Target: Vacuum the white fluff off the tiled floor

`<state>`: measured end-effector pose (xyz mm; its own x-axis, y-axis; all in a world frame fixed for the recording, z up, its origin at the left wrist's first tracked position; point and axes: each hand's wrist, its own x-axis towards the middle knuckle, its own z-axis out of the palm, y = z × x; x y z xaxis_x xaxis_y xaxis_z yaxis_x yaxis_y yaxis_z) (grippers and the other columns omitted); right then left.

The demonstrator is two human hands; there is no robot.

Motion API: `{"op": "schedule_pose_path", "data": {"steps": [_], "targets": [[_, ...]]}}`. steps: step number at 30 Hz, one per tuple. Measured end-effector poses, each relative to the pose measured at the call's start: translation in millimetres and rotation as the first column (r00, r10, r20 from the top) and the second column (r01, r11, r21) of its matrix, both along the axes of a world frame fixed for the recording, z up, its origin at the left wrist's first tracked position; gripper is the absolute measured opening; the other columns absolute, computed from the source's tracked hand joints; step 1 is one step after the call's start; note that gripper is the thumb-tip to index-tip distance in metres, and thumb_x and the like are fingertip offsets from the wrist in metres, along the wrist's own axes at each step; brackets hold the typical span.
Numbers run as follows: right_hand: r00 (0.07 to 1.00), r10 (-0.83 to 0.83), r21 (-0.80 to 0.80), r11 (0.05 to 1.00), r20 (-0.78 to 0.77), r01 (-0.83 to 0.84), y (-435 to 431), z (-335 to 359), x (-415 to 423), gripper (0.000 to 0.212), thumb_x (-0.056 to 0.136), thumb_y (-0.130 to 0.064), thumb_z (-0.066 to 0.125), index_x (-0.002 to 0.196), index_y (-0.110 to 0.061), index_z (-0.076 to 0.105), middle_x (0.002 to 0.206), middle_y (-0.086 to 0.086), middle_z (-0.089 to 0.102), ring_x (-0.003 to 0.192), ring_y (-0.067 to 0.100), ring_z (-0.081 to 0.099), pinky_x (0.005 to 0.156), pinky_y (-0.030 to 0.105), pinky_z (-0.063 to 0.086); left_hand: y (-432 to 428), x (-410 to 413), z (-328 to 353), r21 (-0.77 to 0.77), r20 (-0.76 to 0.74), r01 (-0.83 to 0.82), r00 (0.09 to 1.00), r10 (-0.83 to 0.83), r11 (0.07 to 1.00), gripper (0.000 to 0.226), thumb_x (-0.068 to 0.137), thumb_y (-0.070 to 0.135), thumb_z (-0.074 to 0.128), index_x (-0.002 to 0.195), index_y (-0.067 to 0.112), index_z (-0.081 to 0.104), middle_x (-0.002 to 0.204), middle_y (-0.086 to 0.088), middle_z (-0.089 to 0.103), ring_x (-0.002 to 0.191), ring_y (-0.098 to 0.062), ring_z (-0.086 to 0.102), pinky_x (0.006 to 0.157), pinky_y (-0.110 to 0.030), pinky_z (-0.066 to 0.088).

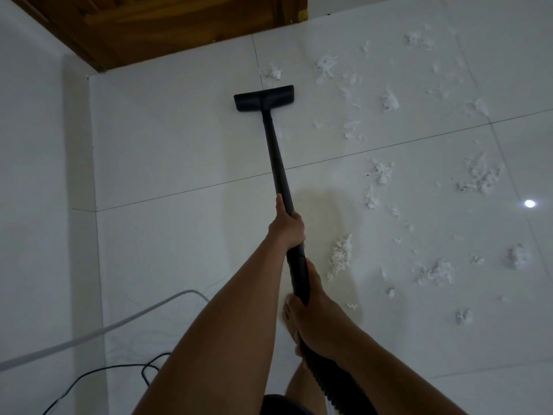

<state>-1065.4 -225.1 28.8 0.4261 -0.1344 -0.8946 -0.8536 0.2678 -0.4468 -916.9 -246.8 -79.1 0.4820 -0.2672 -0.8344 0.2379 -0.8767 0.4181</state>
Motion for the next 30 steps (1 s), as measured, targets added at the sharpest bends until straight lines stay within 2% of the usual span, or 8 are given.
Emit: {"op": "schedule_pose_path", "data": {"steps": [11, 16, 18, 21, 24, 30], "targets": [[1.000, -0.015, 0.008, 1.000, 0.012, 0.015, -22, -8, 40, 0.072, 0.108, -0.031, 0.039, 0.152, -0.061, -0.010, 0.103, 0.024, 0.067, 0.050, 0.021, 0.064, 0.046, 0.027, 0.053, -23, 42, -5, 0.002, 0.001, 0.002, 1.000, -0.002, 1.000, 0.069, 0.105, 0.032, 0.032, 0.155, 0.044, -0.014, 0.109, -0.023, 0.069, 0.071, -0.023, 0.065, 0.087, -0.046, 0.059], [0.998, 0.045, -0.058, 0.997, 0.033, -0.043, -38, -2, 60, 0.071, 0.109, -0.031, 0.038, 0.157, -0.052, -0.012, 0.096, 0.016, 0.064, 0.037, 0.007, 0.057, 0.035, 0.016, 0.041, -36, 61, -6, 0.003, 0.002, 0.008, 1.000, -0.008, 1.000, 0.068, 0.105, 0.031, 0.031, 0.155, 0.044, -0.014, 0.101, -0.020, 0.069, 0.073, -0.025, 0.066, 0.087, -0.045, 0.059], [0.998, 0.063, -0.072, 0.996, 0.029, -0.061, -43, 0, 70, 0.071, 0.110, -0.031, 0.037, 0.158, -0.049, -0.013, 0.094, 0.012, 0.061, 0.030, 0.001, 0.052, 0.032, 0.013, 0.037, -41, 71, -9, 0.007, 0.013, 0.016, 1.000, -0.016, 1.000, 0.068, 0.105, 0.032, 0.031, 0.155, 0.044, -0.015, 0.103, -0.021, 0.070, 0.075, -0.027, 0.068, 0.088, -0.045, 0.059], [0.998, 0.065, -0.074, 0.995, 0.019, -0.064, -47, 1, 85, 0.071, 0.110, -0.031, 0.037, 0.158, -0.047, -0.013, 0.099, 0.014, 0.061, 0.029, 0.001, 0.050, 0.030, 0.012, 0.035, -45, 85, -11, 0.012, 0.015, 0.023, 1.000, -0.023, 1.000, 0.069, 0.104, 0.032, 0.031, 0.154, 0.045, -0.015, 0.103, -0.021, 0.070, 0.081, -0.030, 0.071, 0.089, -0.046, 0.059], [0.999, 0.049, -0.060, 0.997, 0.014, -0.048, -50, 0, 96, 0.071, 0.110, -0.031, 0.037, 0.158, -0.048, -0.013, 0.102, 0.016, 0.062, 0.034, 0.003, 0.053, 0.032, 0.013, 0.038, -49, 96, -12, 0.007, 0.007, 0.024, 1.000, -0.024, 1.000, 0.069, 0.105, 0.031, 0.032, 0.154, 0.044, -0.015, 0.096, -0.018, 0.068, 0.074, -0.026, 0.067, 0.088, -0.045, 0.059], [1.000, 0.016, -0.034, 0.999, -0.003, -0.016, -57, -8, 113, 0.071, 0.109, -0.032, 0.037, 0.156, -0.054, -0.011, 0.110, 0.021, 0.065, 0.041, 0.009, 0.059, 0.036, 0.018, 0.045, -59, 114, -17, 0.007, 0.013, 0.030, 0.999, -0.030, 1.000, 0.069, 0.105, 0.031, 0.032, 0.154, 0.045, -0.015, 0.108, -0.022, 0.069, 0.077, -0.026, 0.067, 0.089, -0.046, 0.059]]}}
